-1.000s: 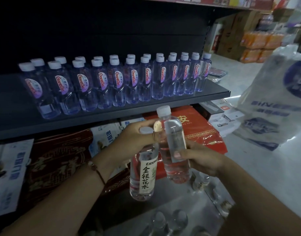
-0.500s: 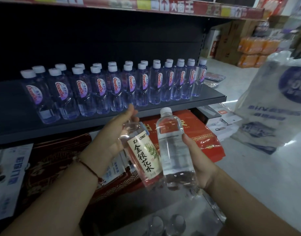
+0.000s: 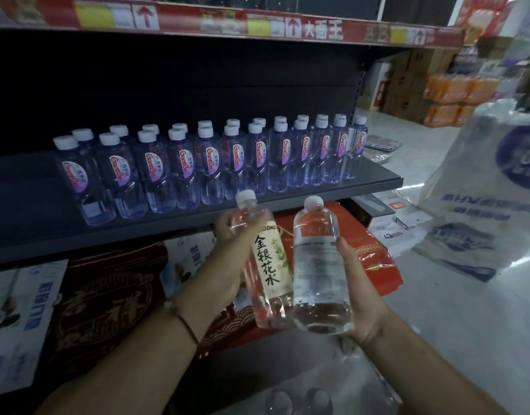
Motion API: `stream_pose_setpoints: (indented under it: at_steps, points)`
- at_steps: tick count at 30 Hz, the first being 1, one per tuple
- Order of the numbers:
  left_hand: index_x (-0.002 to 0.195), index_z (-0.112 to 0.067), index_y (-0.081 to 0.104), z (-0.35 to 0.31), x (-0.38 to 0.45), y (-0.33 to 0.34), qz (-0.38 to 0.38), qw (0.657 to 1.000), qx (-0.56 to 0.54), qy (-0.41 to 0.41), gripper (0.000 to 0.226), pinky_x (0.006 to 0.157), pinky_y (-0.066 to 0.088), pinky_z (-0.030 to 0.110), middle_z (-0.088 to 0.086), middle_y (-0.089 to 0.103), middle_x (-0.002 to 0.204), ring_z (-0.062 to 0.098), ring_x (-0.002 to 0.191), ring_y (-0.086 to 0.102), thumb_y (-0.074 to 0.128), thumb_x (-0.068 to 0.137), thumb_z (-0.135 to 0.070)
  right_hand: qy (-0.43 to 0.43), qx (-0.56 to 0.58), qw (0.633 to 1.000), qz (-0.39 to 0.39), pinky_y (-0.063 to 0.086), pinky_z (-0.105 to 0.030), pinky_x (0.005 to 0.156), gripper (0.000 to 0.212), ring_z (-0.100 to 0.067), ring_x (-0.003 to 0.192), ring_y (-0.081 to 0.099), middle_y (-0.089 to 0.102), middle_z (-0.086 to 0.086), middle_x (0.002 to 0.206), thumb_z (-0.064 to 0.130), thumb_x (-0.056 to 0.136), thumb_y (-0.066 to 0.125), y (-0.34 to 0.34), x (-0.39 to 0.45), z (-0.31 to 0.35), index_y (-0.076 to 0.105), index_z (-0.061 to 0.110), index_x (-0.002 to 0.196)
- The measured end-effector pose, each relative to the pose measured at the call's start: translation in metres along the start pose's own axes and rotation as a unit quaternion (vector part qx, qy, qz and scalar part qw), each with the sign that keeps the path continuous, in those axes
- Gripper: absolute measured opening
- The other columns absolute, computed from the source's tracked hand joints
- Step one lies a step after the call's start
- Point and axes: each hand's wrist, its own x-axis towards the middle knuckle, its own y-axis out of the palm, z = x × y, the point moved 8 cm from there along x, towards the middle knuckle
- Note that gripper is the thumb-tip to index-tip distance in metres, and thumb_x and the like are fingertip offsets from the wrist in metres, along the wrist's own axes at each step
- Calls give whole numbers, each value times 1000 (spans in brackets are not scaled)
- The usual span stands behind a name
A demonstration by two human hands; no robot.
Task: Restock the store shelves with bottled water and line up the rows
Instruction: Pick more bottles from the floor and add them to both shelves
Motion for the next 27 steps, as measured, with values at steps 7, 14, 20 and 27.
stream_pose_setpoints:
  at_steps: [7, 14, 20, 27]
  points:
    - [128, -32, 48, 35, -16, 8, 47, 996, 71, -28, 58, 63, 61, 32, -5, 78, 97, 13, 80, 77, 82, 82, -29, 9, -69, 994, -89, 52, -50, 92, 76, -39, 106, 63, 63, -25, 119, 61, 78, 71, -18, -2, -2, 63, 4, 128]
    - [119, -39, 49, -44, -33, -31, -26, 977, 167, 127, 53, 61, 57, 22, -12, 75, 98, 1, 79, 74, 84, 79, -36, -63, -241, 951, -183, 53, -55, 96, 58, -40, 110, 67, 70, -21, 118, 57, 86, 60, 26, 1, 32, 68, 11, 120]
    - [121, -19, 58, -164, -44, -99, -89, 952, 198, 217, 52, 69, 60, 28, -1, 77, 107, 9, 89, 75, 86, 78, -22, -112, -268, 943, -162, 54, -56, 91, 49, -38, 100, 70, 73, -19, 107, 40, 76, 66, 107, 27, 83, 68, 7, 113]
    - [115, -27, 53, -320, -66, -182, -203, 879, 279, 329, 54, 74, 56, 28, -11, 73, 99, 7, 88, 73, 88, 75, -36, -130, -205, 968, -63, 57, -47, 85, 35, -31, 80, 73, 74, -19, 92, 29, 58, 74, 227, 83, 139, 79, 7, 85]
